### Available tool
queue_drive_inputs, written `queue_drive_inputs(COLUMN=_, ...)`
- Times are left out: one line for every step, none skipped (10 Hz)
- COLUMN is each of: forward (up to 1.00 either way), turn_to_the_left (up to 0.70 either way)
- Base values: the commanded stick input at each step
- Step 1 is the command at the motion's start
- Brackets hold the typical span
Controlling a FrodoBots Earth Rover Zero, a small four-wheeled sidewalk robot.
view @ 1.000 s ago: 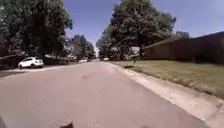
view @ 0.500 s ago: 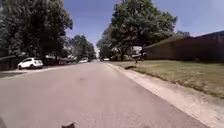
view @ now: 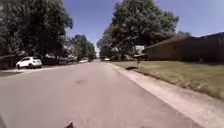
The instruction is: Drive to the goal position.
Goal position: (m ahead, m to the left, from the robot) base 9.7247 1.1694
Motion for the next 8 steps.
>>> queue_drive_inputs(forward=0.70, turn_to_the_left=0.00)
queue_drive_inputs(forward=0.70, turn_to_the_left=0.00)
queue_drive_inputs(forward=0.70, turn_to_the_left=0.00)
queue_drive_inputs(forward=0.70, turn_to_the_left=0.00)
queue_drive_inputs(forward=0.70, turn_to_the_left=0.00)
queue_drive_inputs(forward=0.70, turn_to_the_left=0.00)
queue_drive_inputs(forward=0.70, turn_to_the_left=0.00)
queue_drive_inputs(forward=0.70, turn_to_the_left=0.00)
